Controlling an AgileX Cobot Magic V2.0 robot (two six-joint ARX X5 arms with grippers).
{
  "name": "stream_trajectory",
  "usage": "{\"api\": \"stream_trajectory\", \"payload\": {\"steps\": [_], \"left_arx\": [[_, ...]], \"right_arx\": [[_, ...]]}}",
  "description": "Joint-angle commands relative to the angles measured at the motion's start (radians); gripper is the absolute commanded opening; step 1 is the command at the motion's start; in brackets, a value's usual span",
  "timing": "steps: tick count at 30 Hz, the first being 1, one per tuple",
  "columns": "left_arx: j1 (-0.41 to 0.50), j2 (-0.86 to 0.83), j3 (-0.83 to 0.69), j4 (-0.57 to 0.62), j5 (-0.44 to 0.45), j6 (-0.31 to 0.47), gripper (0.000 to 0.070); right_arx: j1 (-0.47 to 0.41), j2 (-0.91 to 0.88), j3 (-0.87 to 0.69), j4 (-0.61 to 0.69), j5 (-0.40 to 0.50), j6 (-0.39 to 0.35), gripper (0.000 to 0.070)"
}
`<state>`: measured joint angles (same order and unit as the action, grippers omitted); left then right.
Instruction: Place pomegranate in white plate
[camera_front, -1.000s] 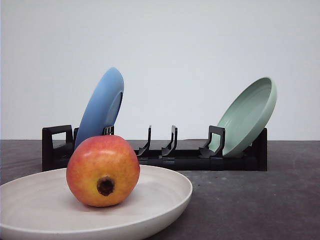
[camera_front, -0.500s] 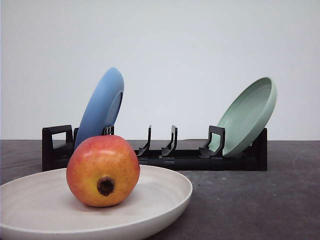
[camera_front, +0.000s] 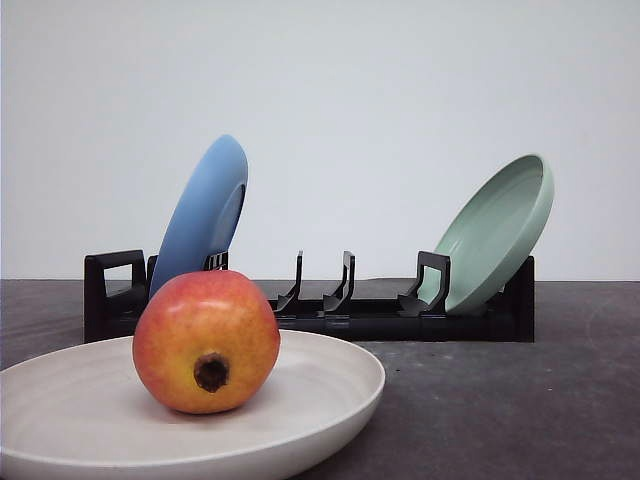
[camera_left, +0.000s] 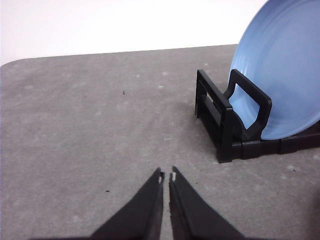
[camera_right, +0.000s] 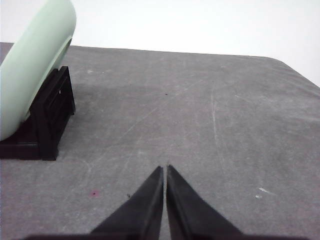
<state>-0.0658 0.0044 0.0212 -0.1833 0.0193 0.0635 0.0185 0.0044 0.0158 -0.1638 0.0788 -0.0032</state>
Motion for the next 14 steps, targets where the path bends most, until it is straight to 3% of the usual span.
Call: {"api": "stream_trajectory", "payload": {"steps": [1,14], "left_arx": [[0.001,-0.001,-0.010,-0.004,0.005,0.010,0.0000],[0.001,-0.001,-0.010,-0.004,0.005,0.010,0.0000]], "right_arx": [[-0.002,-0.001,-0.005,0.006,0.001,0.007,0.0002],[-0.002,-0.001,-0.005,0.006,0.001,0.006,0.0002]]}}
